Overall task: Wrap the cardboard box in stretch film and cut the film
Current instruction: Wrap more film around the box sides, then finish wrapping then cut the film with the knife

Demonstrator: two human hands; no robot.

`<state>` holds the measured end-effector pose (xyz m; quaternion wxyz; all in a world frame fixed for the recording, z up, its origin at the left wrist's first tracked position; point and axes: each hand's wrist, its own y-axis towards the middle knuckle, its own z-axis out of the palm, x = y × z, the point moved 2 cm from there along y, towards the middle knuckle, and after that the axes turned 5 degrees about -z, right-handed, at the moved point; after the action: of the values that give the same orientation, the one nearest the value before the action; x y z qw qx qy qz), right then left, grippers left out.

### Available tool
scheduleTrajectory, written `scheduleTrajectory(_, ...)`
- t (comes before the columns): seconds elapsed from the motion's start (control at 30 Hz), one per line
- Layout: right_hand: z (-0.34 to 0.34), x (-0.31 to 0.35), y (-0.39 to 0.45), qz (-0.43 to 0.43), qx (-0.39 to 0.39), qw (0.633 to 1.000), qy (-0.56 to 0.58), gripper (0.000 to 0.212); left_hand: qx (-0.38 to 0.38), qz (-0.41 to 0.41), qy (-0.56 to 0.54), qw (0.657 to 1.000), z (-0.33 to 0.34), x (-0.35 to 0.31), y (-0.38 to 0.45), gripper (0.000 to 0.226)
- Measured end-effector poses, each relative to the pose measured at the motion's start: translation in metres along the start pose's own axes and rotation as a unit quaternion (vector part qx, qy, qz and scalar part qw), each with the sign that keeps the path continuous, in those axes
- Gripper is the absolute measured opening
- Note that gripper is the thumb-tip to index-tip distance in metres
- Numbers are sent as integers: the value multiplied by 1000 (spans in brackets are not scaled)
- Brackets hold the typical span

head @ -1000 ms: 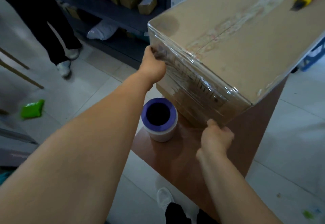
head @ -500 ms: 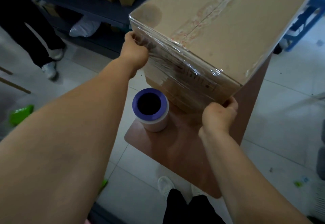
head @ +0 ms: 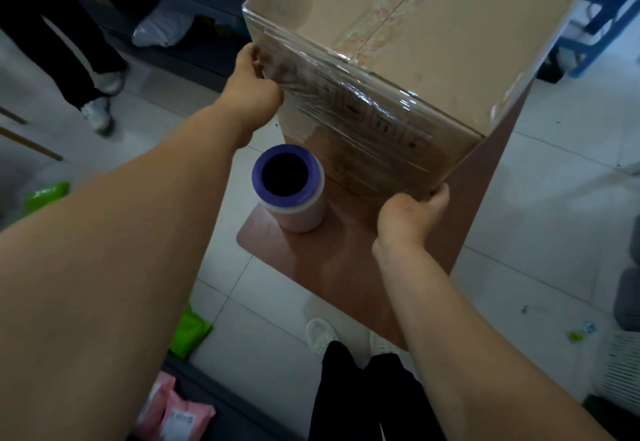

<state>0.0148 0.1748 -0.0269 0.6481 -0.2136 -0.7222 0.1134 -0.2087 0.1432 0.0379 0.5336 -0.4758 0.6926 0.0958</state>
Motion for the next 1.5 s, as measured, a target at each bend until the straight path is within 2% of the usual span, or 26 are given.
scheduleTrajectory(0.23,2,-19,-2,59,14,998,-4,70,4,-20,123,992,26,35,-48,55)
scheduleTrajectory(0.37,5,-31,-11,128,61,990,9,58,-35,70,260,962,31,50,-65,39)
scheduleTrajectory(0.47,14,-45,-23,159,102,982,9,52,-27,165,367,915,29,61,-70,36)
scheduleTrajectory(0.53,22,-56,-30,184,163,968,-39,47,24,197,443,874,25,70,-72,39)
scheduleTrajectory(0.6,29,-64,-38,223,215,949,-52,45,83,206,541,811,21,79,-75,43)
scheduleTrajectory(0.7,39,-76,-50,265,260,926,-75,49,109,225,639,728,14,87,-73,39)
scheduleTrajectory(0.83,56,-95,-66,309,303,899,-67,51,100,287,671,676,10,84,-64,32)
scheduleTrajectory(0.9,66,-103,-70,290,304,905,-61,60,92,312,669,668,10,86,-61,25)
scheduleTrajectory(1.0,80,-112,-67,254,328,908,-66,73,84,318,656,680,5,89,-56,21)
scheduleTrajectory(1.1,95,-110,-64,228,349,905,-79,69,80,304,656,686,-3,86,-45,17)
scheduleTrajectory(1.17,108,-110,-62,233,345,908,-55,63,86,284,666,684,-9,84,-35,22)
scheduleTrajectory(1.23,121,-114,-59,240,336,909,-52,63,113,264,682,673,-16,84,-23,30)
scheduleTrajectory(1.43,139,-132,-55,261,306,915,-11,60,195,269,725,603,-40,84,4,21)
scheduleTrajectory(1.5,148,-138,-58,297,310,902,48,59,194,264,724,606,-43,80,11,16)
